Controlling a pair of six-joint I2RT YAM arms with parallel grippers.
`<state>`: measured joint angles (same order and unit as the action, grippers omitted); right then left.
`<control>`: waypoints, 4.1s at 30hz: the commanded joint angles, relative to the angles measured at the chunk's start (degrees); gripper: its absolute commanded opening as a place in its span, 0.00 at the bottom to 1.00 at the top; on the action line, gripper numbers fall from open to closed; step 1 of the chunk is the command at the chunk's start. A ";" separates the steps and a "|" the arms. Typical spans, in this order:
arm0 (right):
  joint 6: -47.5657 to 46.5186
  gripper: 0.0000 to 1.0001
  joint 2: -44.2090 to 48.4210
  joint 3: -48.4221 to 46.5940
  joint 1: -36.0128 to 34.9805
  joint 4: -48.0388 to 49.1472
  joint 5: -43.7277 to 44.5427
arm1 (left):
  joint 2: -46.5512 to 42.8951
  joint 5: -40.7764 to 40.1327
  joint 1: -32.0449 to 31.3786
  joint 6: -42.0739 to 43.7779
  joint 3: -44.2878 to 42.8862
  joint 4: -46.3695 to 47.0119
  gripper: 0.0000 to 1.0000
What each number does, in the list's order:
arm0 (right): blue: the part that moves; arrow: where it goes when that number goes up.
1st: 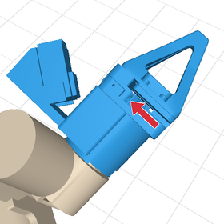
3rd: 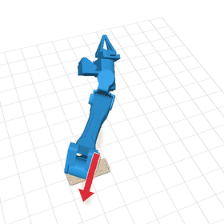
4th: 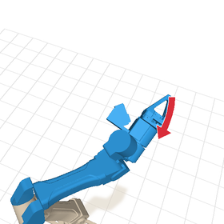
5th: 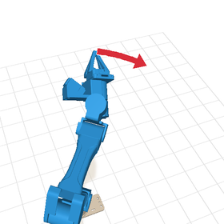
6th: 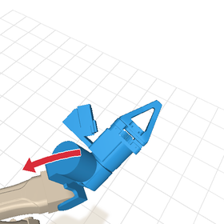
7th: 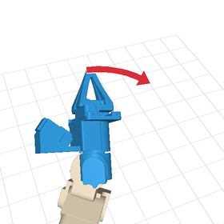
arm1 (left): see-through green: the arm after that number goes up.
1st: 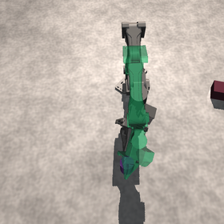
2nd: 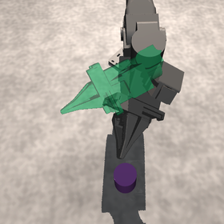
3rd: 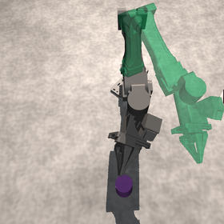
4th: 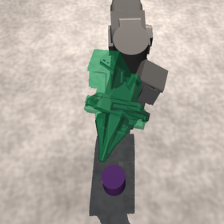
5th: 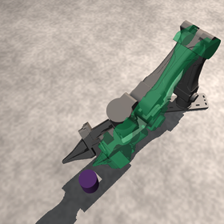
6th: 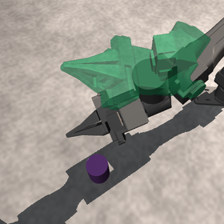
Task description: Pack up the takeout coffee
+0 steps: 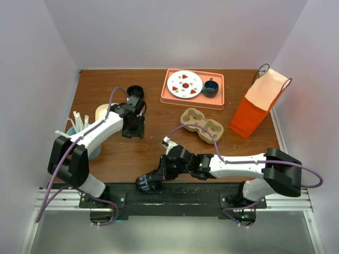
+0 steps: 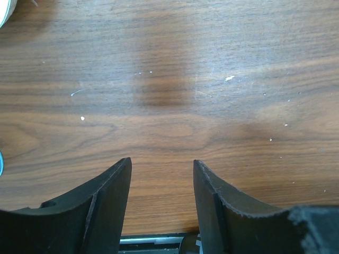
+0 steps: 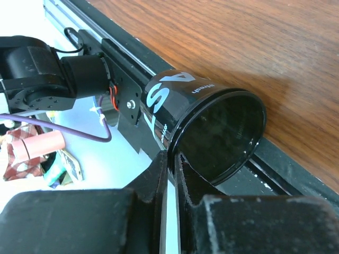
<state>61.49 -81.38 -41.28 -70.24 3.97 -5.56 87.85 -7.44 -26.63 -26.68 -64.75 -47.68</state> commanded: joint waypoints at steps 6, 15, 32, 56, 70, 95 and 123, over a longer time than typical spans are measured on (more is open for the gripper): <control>-0.94 0.23 1.23 -1.88 -0.25 2.98 0.38 | -2.25 1.11 0.35 1.10 -0.82 -0.31 0.56; -2.61 0.01 2.37 -2.05 -0.25 4.03 0.64 | -2.86 1.46 0.35 0.66 -0.55 -0.57 0.56; -26.32 0.00 9.48 -10.32 -0.16 -9.42 11.09 | -17.62 43.90 0.27 -8.99 8.66 14.61 0.44; -30.29 0.00 9.23 -12.16 -0.08 -12.58 17.08 | -22.11 42.07 0.27 -7.77 8.58 11.29 0.36; -29.68 0.00 7.82 -12.95 0.01 -12.23 16.99 | -21.59 43.92 0.27 -8.39 11.75 12.97 0.31; -28.01 0.00 6.85 -12.95 0.28 -11.53 17.16 | -19.30 45.23 0.27 -6.55 12.89 12.00 0.29; -27.39 0.00 6.06 -12.86 0.36 -11.79 17.25 | -18.86 45.15 0.27 -5.84 10.00 9.71 0.31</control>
<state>33.39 -75.61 -52.27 -70.06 -9.89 9.98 68.84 36.01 -26.63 -33.36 -51.42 -37.28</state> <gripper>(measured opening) 0.033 0.302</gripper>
